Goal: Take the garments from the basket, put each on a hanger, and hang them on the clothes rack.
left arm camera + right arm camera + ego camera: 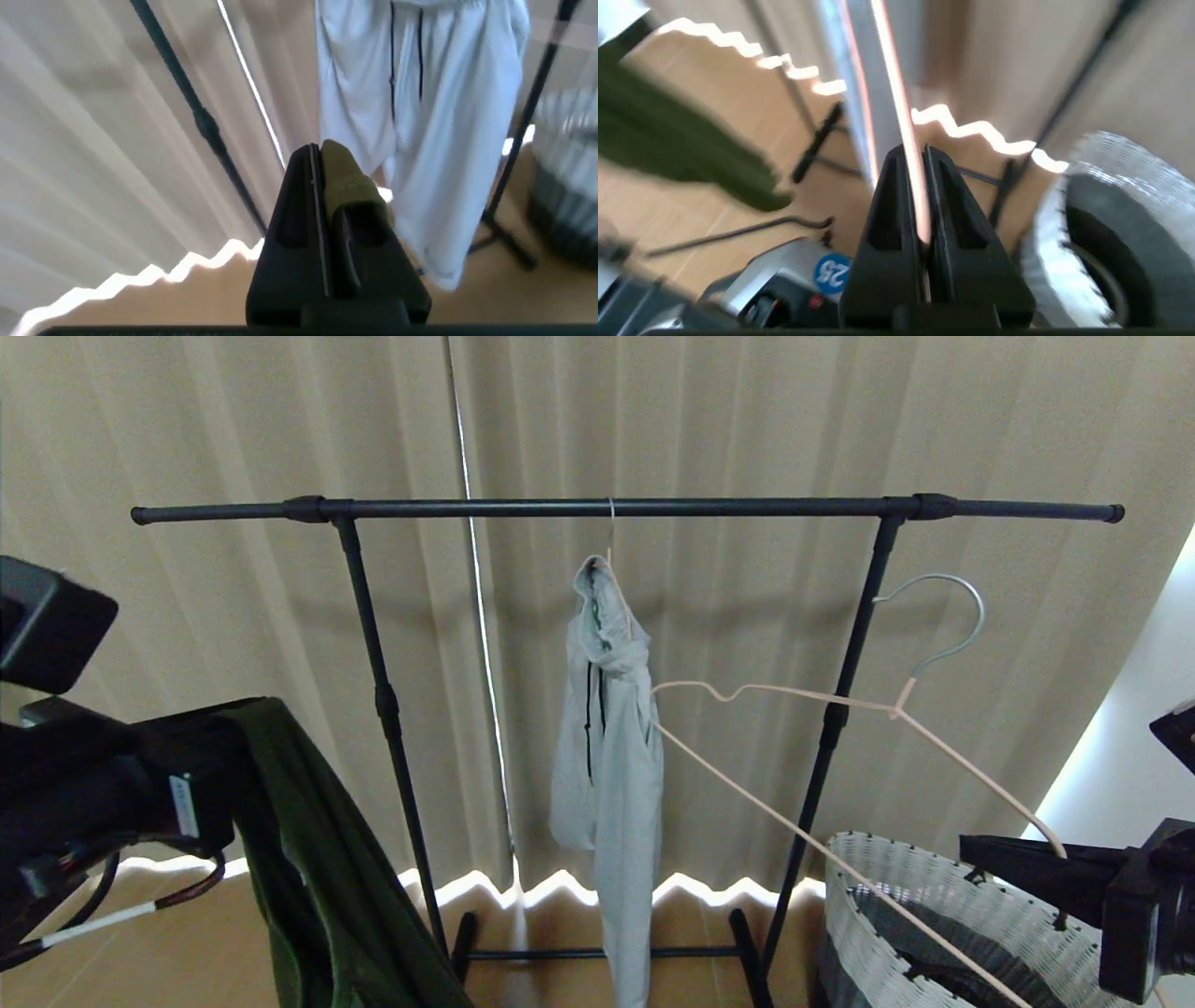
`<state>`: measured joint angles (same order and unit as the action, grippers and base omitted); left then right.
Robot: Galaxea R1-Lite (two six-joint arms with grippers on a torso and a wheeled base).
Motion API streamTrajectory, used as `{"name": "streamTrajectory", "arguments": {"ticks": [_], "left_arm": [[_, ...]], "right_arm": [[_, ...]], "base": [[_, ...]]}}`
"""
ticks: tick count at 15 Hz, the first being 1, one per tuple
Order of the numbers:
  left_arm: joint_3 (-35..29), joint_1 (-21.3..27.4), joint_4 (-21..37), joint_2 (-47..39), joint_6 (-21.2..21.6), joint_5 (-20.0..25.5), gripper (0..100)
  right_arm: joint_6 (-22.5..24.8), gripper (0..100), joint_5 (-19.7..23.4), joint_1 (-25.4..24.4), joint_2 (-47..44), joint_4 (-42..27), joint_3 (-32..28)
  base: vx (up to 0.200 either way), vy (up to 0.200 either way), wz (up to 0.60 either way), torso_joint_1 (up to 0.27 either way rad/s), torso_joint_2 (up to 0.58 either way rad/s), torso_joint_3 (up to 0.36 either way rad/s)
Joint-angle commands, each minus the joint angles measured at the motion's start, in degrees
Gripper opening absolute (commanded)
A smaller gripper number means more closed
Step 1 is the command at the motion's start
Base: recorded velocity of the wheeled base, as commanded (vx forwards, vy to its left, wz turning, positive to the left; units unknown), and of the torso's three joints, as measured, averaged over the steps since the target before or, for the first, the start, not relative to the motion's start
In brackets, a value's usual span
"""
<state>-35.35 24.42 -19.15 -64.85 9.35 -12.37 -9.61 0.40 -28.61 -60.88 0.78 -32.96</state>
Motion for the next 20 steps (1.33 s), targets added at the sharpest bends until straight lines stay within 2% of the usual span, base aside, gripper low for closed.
{"name": "streamTrajectory", "arguments": {"ticks": [1,4,6,9,11,12,14,16,20], "left_arm": [[-5.3,4.6,0.0,-9.1,-3.5,-5.6,0],[-9.9,5.9,-0.1,-15.9,-4.9,-11.3,0],[-11.4,6.2,0.0,-18.2,-4.9,-12.1,0],[-14.1,6.3,0.0,-21.2,-5.0,-12.1,0],[-15.3,6.3,0.0,-22.0,-5.1,-12.7,0],[-16.0,6.3,0.0,-22.2,-5.2,-13.5,0],[-16.6,6.5,0.1,-22.2,-5.2,-14.0,0],[-16.6,7.1,0.0,-22.4,-5.6,-13.9,0],[-16.6,7.9,0.1,-22.7,-6.0,-14.0,0]], "right_arm": [[-0.9,0,0.0,-3.4,0.1,0.2,-0.2],[-2.1,0,0.1,-6.5,0.8,0.3,-0.7],[-2.3,0,0.4,-9.0,0.8,0.8,-0.7],[-4.1,0,0.5,-15.9,0.1,3.4,0.5],[-7.4,0,0.5,-22.5,0.1,3.5,0.8],[-8.2,0,0.5,-24.2,-0.1,3.5,0.5],[-8.4,0,0.4,-24.5,-2.8,4.7,0.0],[-8.3,0,0.3,-24.5,-7.7,10.4,0.1],[-8.4,0,-0.1,-23.9,-14.4,17.0,-0.8]], "base": [[0.000,0.000,0.00,0.000,0.00,0.000],[0.000,0.000,0.00,0.000,0.00,0.000],[0.000,0.000,0.00,0.000,0.00,0.000],[0.000,0.000,0.00,0.000,0.00,0.000],[0.000,0.000,0.00,0.000,0.00,0.000],[0.000,0.000,0.00,0.000,0.00,0.000],[0.000,0.000,0.00,0.000,0.00,0.000],[0.000,0.000,0.00,0.000,0.00,0.000],[0.000,0.000,0.00,0.000,0.00,0.000]]}}
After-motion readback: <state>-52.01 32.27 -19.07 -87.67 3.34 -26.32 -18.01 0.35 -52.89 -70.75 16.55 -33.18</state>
